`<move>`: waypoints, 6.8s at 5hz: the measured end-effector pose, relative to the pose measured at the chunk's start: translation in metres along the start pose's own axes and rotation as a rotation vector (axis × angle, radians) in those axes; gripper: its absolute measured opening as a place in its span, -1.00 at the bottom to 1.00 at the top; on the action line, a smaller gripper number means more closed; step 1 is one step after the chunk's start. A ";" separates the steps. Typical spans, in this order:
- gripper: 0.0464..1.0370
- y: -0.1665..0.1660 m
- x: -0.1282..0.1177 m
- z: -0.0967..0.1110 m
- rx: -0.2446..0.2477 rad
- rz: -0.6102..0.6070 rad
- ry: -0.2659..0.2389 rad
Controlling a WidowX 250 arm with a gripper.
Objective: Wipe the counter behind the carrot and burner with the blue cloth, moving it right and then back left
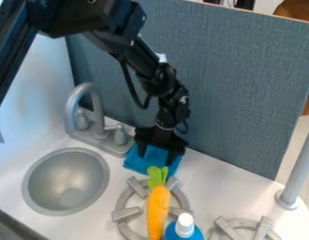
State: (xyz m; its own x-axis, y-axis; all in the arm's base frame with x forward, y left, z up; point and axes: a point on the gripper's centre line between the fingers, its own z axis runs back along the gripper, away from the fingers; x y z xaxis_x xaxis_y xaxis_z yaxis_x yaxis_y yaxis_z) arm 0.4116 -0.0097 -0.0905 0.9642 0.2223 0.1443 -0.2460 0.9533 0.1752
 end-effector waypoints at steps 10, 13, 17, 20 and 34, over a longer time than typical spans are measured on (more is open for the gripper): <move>0.93 0.000 0.026 0.002 -0.175 0.030 0.004; 0.93 -0.004 0.028 -0.014 -0.157 0.025 0.047; 0.93 -0.054 0.014 -0.010 -0.241 -0.051 0.068; 0.93 -0.111 0.018 0.000 -0.333 -0.096 0.045; 0.90 -0.081 -0.007 -0.004 -0.382 -0.037 -0.024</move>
State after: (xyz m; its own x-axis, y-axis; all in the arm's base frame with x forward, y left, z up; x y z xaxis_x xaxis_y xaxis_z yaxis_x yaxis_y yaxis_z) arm 0.4248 -0.0878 -0.1099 0.9681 0.1857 0.1684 -0.1521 0.9691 -0.1944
